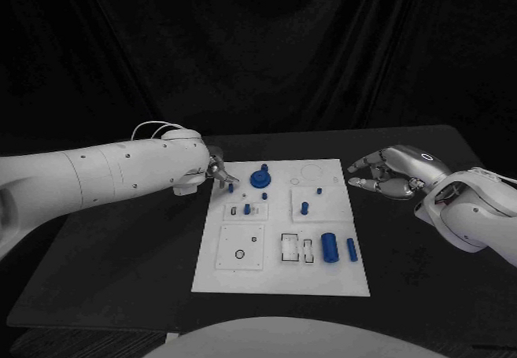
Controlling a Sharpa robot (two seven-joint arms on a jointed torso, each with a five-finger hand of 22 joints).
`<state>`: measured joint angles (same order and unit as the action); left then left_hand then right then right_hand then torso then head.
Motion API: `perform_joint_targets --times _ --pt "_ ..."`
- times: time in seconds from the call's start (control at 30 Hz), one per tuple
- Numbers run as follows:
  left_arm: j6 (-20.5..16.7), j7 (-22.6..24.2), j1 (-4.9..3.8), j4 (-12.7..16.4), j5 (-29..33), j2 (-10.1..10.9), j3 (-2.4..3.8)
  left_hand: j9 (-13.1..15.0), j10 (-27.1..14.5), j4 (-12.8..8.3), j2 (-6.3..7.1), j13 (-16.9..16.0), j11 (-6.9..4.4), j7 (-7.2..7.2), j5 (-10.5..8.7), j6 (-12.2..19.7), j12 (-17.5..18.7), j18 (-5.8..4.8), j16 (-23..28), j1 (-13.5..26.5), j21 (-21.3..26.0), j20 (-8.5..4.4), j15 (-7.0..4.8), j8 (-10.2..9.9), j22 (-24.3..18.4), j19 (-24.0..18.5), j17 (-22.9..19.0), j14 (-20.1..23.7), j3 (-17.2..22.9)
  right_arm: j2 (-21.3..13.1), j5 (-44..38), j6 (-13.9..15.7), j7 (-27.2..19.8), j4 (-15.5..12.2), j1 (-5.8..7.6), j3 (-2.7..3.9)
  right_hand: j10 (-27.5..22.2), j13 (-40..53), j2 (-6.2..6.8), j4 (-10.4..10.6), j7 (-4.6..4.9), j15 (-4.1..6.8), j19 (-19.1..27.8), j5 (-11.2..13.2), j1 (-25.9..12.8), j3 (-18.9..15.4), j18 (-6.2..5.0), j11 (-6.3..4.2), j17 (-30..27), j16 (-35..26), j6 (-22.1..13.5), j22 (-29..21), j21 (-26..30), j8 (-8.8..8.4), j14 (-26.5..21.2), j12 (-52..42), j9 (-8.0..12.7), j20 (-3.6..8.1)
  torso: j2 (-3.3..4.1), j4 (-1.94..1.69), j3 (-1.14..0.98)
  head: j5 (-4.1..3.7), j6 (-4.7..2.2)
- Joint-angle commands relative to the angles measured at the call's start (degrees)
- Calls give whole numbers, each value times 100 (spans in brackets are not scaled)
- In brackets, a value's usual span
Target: Assemble the parts on the task board
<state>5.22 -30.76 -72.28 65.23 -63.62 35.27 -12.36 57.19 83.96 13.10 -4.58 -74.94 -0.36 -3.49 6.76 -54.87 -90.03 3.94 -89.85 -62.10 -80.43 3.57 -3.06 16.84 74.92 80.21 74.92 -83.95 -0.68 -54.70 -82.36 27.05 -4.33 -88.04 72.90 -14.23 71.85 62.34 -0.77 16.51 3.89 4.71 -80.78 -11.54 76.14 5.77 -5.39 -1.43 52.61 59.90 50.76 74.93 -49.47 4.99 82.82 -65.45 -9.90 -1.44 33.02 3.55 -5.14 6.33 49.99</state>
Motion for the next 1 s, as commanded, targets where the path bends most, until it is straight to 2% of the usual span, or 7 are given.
perform_joint_targets --times 0.03,0.6,0.63,0.73,0.8,1.0 --pt "74 99 15 -7 -1 -21 5 -10 604 -41 6 -1506 1 11 60 -44 3 -46 -15 -58 37 7 18 -31 656 -11 1508 -605 -6 0 -9 -30 47 2 -17 4 3 -7 -24 -5 -3 -8 5 -34 -21 27 -104 14 -5 -22 22 648 19 -14 -21 0 9 -38 2 2 -2 -3 1" --pt "153 92 50 -96 -1 -107 5 -30 604 -123 -23 -1506 -10 24 187 -97 3 -42 -15 -149 57 1 11 -84 655 -20 1508 -605 51 2 -8 -25 71 19 -43 4 -2 -15 -33 -7 1 -10 7 -52 -10 38 -105 17 -18 -34 29 647 30 -17 -24 6 12 -40 -5 2 -4 -30 1" --pt "154 93 52 -100 -1 -113 5 -39 604 -202 -53 -1506 -20 39 197 -111 3 -43 -15 -245 58 -5 3 -110 662 -16 1508 -605 126 2 -8 -23 72 20 -44 5 -2 -15 -33 -7 1 -10 7 -52 -10 38 -105 17 -18 -34 29 647 30 -17 -24 6 12 -40 -4 1 -4 -33 1" --pt "162 98 56 -109 -1 -124 5 -43 604 -229 -55 -1506 -24 42 215 -117 3 -42 -15 -269 63 -8 -1 -124 662 -18 1508 -605 152 4 -8 -23 76 22 -46 5 -2 -15 -33 -7 1 -10 7 -52 -10 38 -105 17 -18 -34 29 647 30 -17 -24 6 12 -40 -2 2 -3 -36 1" --pt "167 104 58 -116 -1 -129 5 -55 604 -302 -52 -1506 -34 53 373 -136 3 -42 -15 -326 68 -19 -10 -161 668 -15 1508 -605 226 6 -8 -23 79 24 -47 5 -3 -18 -39 -7 3 -10 9 -56 -6 43 -106 18 -21 -37 32 645 39 -18 -26 8 13 -40 -2 5 -3 -36 1" --pt "172 122 62 -130 -1 -135 5 -75 604 -454 -34 -1506 -54 76 685 -164 3 -41 -15 -427 83 -38 -29 -237 678 -14 1508 -605 417 3 -8 -24 91 27 -49 5 -6 -23 -45 -8 4 -11 8 -61 0 50 -106 19 -20 -37 34 645 40 -20 -26 12 15 -41 -1 4 -4 -37 1"
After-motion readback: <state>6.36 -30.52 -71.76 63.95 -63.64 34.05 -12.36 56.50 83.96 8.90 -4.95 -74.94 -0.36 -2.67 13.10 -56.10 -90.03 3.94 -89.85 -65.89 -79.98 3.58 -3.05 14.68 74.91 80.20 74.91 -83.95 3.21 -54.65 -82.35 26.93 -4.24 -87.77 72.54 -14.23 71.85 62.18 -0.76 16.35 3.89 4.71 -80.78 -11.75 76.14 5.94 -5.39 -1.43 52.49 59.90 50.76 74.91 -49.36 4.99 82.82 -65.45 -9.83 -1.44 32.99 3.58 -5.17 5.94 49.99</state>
